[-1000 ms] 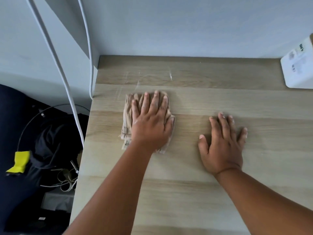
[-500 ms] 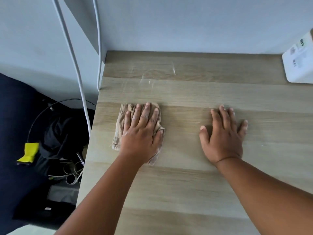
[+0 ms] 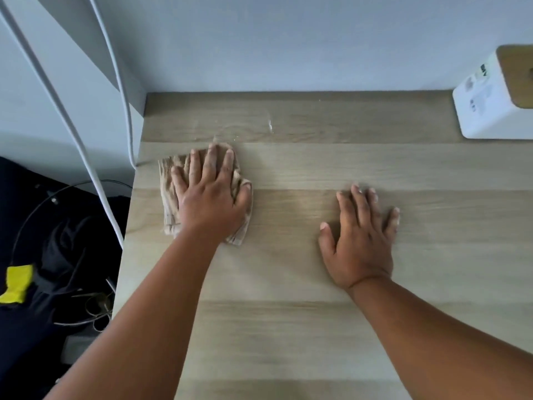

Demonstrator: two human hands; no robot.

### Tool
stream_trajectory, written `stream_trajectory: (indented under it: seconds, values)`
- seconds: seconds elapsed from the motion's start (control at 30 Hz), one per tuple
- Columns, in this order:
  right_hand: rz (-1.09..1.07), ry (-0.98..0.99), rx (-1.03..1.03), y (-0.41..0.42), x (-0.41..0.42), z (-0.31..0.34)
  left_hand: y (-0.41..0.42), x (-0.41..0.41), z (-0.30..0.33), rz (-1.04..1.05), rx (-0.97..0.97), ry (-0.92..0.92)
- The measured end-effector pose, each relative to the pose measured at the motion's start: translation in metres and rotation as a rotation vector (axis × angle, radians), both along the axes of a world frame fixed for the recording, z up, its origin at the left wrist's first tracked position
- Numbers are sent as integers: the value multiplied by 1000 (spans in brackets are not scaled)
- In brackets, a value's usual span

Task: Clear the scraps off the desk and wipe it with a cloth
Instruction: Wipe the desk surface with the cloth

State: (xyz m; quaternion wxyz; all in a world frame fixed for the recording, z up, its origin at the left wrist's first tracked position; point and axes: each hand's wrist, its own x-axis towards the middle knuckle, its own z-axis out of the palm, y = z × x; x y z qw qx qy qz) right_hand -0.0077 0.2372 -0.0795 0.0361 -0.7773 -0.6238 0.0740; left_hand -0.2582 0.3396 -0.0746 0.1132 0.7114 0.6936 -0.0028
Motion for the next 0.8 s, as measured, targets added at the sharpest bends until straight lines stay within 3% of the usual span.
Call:
stream_trajectory:
  seconds: [0.17,0.3,0.67,0.8]
  values:
    - [1,-1,-8,0,0,-2,81,18,1,-6,-8,-26]
    - [3,3,8,0,1,-3,89,18,-2,-22,-8,-31]
    - [7,9,16,1,1,-5,-105,40,-13,-246,126,-34]
    - [12,5,22,1,2,-5,-119,43,-15,-261,126,-1]
